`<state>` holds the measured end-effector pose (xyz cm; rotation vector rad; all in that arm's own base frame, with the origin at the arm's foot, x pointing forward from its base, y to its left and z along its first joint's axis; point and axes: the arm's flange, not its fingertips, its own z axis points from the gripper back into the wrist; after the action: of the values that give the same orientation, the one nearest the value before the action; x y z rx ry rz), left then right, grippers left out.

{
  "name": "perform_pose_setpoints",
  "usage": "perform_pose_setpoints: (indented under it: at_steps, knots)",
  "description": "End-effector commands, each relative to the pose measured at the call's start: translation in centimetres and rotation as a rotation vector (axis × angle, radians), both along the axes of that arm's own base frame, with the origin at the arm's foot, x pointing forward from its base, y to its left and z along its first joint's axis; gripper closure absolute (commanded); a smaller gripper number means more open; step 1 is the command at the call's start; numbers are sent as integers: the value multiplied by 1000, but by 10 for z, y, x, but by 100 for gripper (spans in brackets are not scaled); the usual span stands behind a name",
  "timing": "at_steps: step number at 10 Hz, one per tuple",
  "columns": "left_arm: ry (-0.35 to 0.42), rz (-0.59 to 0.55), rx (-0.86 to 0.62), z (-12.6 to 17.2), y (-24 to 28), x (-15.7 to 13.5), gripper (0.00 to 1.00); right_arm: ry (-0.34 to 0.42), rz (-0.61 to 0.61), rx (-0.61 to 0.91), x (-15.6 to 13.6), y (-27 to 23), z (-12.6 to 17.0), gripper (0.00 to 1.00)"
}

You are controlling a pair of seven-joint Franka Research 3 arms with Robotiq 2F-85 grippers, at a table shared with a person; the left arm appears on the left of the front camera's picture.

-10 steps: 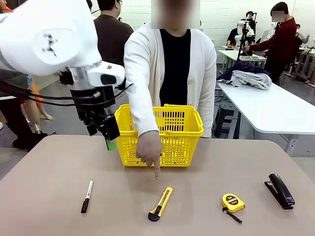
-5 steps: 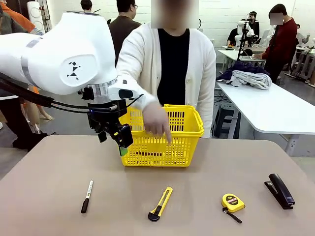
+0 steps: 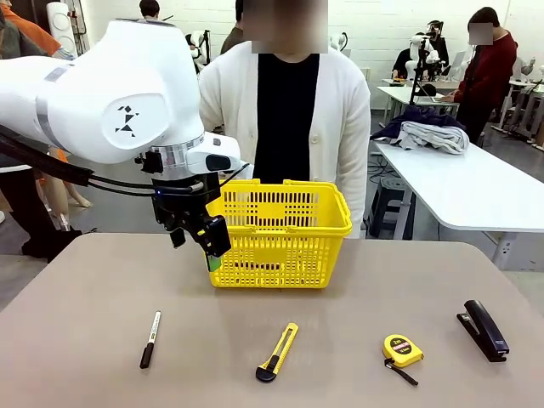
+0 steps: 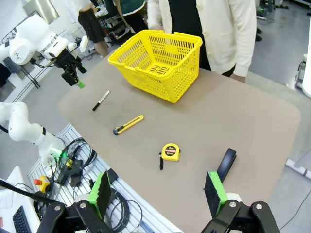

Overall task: Place the items the person wants into the basket.
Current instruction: Pick up the item the person points to and place it in the Market Basket.

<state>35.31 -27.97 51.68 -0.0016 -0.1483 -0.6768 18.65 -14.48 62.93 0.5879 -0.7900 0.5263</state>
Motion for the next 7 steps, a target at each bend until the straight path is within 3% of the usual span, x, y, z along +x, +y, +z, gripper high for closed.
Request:
perform_pose_setpoints:
  at_steps: [1,3,7]
  knots:
    - [-4,0,13,2,2,-2,0,2,3,0,0,1,-3,0]
    - [-16,14,25,-8,-31,-5,0,2,3,0,0,1,-3,0]
    - [-28,70,48,-64,-114,-2,0,2,3,0,0,1,-3,0]
